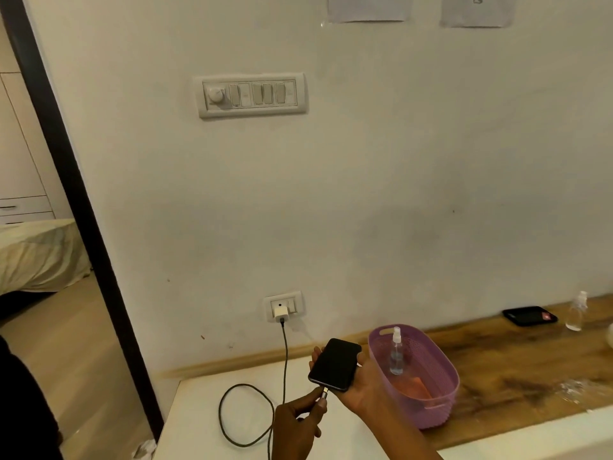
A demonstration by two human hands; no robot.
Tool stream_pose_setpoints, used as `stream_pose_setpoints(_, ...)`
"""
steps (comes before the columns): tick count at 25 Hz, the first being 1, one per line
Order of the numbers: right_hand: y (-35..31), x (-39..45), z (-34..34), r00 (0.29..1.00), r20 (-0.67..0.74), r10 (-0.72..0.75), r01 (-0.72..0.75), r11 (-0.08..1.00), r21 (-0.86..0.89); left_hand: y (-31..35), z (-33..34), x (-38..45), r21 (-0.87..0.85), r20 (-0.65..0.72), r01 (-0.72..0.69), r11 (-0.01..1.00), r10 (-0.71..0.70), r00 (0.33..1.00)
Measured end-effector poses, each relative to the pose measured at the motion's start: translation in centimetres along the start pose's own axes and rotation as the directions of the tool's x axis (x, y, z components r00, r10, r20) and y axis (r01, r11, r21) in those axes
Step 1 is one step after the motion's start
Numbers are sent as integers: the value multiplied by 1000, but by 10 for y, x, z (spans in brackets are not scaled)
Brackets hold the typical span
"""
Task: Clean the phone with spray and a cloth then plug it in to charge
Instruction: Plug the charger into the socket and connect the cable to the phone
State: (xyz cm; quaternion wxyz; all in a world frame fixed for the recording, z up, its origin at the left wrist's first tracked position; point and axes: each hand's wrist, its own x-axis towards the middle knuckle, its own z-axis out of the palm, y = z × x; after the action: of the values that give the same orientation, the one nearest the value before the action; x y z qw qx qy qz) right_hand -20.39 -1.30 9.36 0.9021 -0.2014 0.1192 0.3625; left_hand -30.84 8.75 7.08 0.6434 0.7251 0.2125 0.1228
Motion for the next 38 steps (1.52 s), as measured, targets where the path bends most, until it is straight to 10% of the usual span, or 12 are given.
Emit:
stream_pose_setpoints(24, 8, 7, 12, 993, 109, -54, 65, 993, -100, 38, -8, 4, -162, 16, 331, 930, -333, 943)
stream_pose_setpoints(38, 20, 32, 9, 983, 109, -146, 158, 982, -107, 42, 8, 25, 88, 43, 514, 853, -519, 854)
